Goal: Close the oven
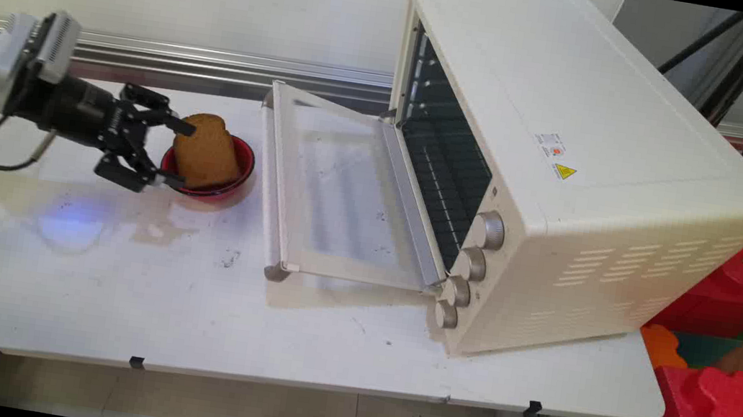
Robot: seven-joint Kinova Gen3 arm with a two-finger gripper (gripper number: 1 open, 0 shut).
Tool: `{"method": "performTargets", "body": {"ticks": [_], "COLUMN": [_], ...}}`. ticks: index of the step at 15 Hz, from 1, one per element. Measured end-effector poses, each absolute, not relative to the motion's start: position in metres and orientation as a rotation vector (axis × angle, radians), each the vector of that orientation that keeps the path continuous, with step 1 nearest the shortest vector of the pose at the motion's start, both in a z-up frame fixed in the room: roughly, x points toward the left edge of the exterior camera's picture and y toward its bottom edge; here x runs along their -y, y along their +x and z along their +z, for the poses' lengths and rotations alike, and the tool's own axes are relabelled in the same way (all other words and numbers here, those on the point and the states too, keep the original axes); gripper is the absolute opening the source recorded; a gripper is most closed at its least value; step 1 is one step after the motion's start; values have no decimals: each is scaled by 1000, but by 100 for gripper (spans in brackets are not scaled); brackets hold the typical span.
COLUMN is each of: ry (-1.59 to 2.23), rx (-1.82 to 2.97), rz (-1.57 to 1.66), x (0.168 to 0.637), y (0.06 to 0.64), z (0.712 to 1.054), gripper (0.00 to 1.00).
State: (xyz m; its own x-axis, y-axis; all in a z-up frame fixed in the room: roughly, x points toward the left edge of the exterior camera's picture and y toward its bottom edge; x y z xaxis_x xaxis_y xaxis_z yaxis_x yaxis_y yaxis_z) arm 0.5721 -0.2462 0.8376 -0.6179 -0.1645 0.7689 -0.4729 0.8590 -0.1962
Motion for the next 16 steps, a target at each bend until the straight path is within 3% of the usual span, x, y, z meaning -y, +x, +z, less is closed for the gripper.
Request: {"method": "performTargets", "body": {"ticks": [16], "ry": [534], "rx": [2232], "rz": [455], "x": [278], "y": [512], "z": [773], "gripper": [100]}}
